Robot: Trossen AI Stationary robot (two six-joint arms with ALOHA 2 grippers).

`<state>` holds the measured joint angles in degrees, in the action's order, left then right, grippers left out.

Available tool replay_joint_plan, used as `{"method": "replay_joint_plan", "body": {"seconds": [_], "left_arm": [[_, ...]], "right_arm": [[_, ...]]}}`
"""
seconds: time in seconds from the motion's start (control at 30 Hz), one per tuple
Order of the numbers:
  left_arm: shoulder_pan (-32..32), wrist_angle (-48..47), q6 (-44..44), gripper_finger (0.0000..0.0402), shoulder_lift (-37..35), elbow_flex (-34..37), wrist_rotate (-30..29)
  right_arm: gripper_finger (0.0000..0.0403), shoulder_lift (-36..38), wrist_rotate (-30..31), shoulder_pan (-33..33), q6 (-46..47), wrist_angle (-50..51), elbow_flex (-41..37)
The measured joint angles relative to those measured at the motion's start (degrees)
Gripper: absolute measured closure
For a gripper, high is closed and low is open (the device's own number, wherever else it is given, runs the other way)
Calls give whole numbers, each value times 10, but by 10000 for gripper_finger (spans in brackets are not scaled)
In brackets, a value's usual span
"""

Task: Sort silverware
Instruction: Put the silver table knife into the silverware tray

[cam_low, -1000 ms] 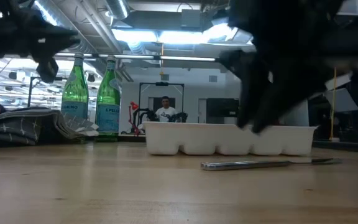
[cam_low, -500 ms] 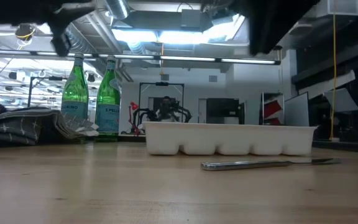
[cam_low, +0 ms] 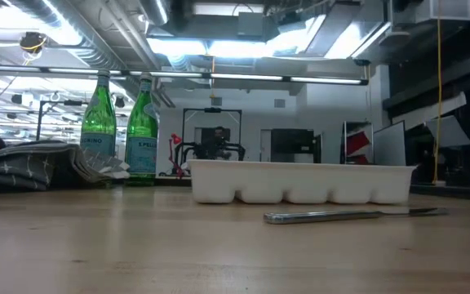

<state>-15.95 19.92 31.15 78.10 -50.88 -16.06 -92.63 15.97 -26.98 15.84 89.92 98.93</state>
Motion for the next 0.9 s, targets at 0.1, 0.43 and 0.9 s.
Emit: {"method": "replay_joint_plan", "body": {"seconds": [0.1, 0.43, 0.9], "left_arm": [[3, -49, 2, 353, 83, -83, 2], [3, -228, -30, 353, 303, -332, 63], [2, -495, 11, 353, 463, -568, 100]], "right_arm": [[292, 60, 8, -22, 3, 2, 0], [292, 206, 97, -110, 83, -7, -8], [292, 347, 151, -189, 171, -237, -278]]}}
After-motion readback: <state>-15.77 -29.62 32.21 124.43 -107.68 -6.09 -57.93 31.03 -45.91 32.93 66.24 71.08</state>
